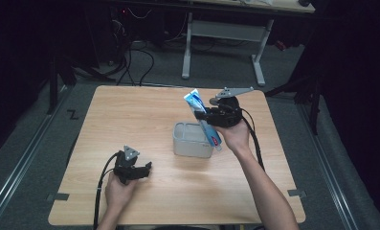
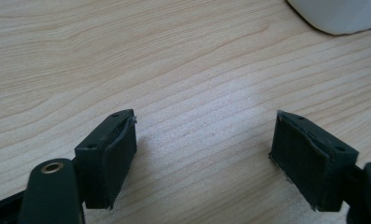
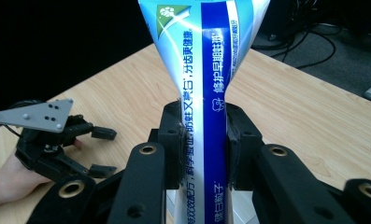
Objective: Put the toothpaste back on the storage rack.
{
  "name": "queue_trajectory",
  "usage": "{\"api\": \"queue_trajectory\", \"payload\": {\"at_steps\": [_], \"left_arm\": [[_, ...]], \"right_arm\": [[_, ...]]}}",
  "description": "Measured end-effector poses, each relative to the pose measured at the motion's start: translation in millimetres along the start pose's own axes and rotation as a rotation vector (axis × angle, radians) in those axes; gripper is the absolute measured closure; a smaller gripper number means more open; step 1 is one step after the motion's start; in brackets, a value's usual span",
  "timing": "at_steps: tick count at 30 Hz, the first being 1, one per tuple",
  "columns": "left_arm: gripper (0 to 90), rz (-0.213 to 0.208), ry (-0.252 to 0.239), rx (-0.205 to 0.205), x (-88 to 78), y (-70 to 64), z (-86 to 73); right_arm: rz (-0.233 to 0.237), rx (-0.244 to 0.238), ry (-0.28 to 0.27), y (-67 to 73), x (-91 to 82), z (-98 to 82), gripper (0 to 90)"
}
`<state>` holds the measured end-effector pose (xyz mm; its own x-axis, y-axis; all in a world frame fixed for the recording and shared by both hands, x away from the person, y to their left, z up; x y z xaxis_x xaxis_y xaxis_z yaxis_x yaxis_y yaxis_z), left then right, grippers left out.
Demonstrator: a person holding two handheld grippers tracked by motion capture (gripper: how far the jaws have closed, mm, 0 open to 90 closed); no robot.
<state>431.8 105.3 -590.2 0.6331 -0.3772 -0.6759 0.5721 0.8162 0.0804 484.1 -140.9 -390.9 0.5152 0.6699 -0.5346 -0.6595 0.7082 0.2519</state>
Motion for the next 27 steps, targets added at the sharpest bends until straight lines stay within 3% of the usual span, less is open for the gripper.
{"api": "queue_trajectory", "payload": {"at_steps": [15,27], "left_arm": [[22.7,0.006,0.004,0.004,-1.4,-0.1,-1.5],[23.2,0.007,-0.001,-0.001,-1.0,0.7,-1.1]], "right_arm": [[-0.040,-0.033,-0.006,7.8,13.3,25.1,71.4],[-0.034,0.001,-0.037,1.4,29.2,29.0,71.5]]}}
Point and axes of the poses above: each handheld gripper's, and its own axes: x roughly forward along the jaws, z roughly out of its top, y roughly to its left, the point moved 8 cm from there along x, roughly forward along the jaws, and after that the axes turned 8 degrees about x, right-handed, at the moved point
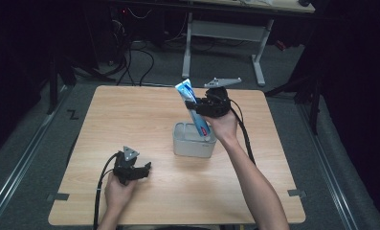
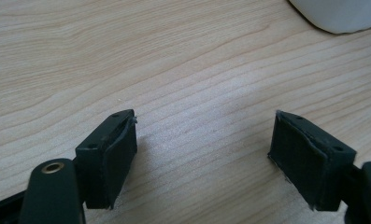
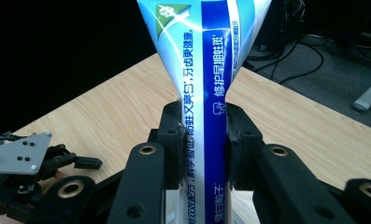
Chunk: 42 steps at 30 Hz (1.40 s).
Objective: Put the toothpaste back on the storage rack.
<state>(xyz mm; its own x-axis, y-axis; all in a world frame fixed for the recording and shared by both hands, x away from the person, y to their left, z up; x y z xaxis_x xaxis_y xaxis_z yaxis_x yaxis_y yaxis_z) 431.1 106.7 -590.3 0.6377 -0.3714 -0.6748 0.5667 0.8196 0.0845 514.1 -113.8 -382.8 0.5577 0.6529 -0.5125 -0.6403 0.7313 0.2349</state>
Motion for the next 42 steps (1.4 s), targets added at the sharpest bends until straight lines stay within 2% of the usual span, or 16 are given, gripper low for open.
{"api": "queue_trajectory", "payload": {"at_steps": [7,10,16,21,23,28,42], "left_arm": [[23.8,0.001,-0.001,-0.002,-0.1,0.4,0.0],[23.8,0.001,0.000,-0.001,-0.1,0.3,0.0],[23.6,-0.002,0.000,0.001,-0.3,0.2,-0.2],[23.7,-0.002,-0.001,0.000,-0.4,0.2,-0.3],[23.7,-0.002,-0.001,0.000,-0.4,0.2,-0.3],[23.2,-0.001,0.006,0.007,-0.8,-0.3,-0.7],[23.1,0.000,0.005,0.008,-0.9,-0.5,-0.8]], "right_arm": [[0.001,-0.008,0.002,1.5,8.2,2.6,71.5],[0.008,0.004,-0.014,0.8,10.7,3.7,71.5],[0.011,-0.022,-0.025,6.7,17.3,3.1,71.4],[0.014,-0.011,-0.025,5.4,24.1,1.5,71.3],[0.015,-0.028,-0.030,7.3,25.7,1.2,71.2],[-0.012,-0.070,-0.026,9.5,29.5,0.4,71.2],[-0.040,-0.064,0.005,-1.2,29.7,-13.2,71.0]]}}
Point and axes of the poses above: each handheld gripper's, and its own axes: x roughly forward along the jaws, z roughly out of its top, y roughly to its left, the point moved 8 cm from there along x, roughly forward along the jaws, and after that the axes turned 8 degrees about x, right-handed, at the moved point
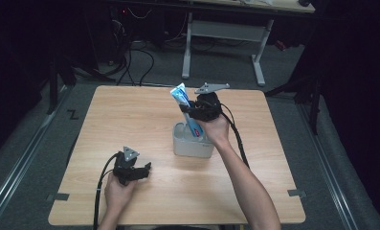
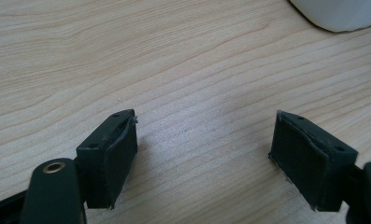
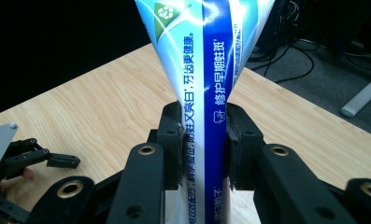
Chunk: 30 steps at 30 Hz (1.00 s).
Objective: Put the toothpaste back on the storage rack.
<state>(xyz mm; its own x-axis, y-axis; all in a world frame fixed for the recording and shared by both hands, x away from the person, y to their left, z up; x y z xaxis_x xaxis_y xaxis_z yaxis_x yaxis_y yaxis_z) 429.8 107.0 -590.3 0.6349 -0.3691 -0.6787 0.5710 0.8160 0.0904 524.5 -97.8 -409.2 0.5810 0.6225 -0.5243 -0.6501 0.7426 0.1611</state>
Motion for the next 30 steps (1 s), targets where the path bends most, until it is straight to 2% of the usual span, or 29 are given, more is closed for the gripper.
{"api": "queue_trajectory", "payload": {"at_steps": [4,9,30], "left_arm": [[23.0,0.000,0.000,0.000,0.0,0.0,0.0],[22.9,0.000,0.000,0.001,0.0,0.0,0.0],[22.9,0.000,0.000,0.000,0.0,-0.1,0.1]], "right_arm": [[-0.004,-0.005,0.008,-1.9,1.6,-3.5,70.9],[-0.010,0.011,0.010,-3.1,2.2,-7.4,71.3],[-0.033,0.014,0.041,-10.6,-6.7,-24.5,71.5]]}}
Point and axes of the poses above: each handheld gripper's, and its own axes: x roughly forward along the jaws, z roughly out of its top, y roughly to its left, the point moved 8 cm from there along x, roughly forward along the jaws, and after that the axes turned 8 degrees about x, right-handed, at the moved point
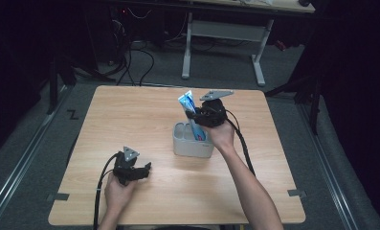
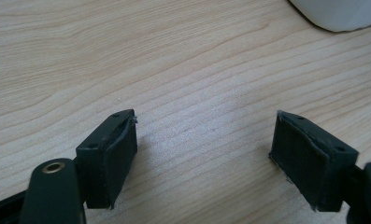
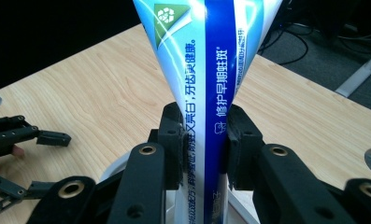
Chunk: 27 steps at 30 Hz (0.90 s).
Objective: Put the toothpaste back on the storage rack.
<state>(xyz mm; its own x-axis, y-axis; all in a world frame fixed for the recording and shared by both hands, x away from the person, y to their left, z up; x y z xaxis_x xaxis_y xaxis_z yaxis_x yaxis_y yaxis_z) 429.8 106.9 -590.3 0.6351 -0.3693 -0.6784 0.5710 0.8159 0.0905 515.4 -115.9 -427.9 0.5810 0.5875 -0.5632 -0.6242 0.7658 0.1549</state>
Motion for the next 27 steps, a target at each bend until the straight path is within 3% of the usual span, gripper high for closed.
{"api": "queue_trajectory", "payload": {"at_steps": [13,27], "left_arm": [[22.9,0.000,0.000,0.000,-0.1,0.0,0.0],[23.3,-0.001,-0.001,-0.002,-0.1,0.1,0.0]], "right_arm": [[-0.021,-0.017,0.031,-3.3,-0.2,-12.6,71.5],[-0.010,-0.017,0.039,-3.0,-1.9,-18.2,71.5]]}}
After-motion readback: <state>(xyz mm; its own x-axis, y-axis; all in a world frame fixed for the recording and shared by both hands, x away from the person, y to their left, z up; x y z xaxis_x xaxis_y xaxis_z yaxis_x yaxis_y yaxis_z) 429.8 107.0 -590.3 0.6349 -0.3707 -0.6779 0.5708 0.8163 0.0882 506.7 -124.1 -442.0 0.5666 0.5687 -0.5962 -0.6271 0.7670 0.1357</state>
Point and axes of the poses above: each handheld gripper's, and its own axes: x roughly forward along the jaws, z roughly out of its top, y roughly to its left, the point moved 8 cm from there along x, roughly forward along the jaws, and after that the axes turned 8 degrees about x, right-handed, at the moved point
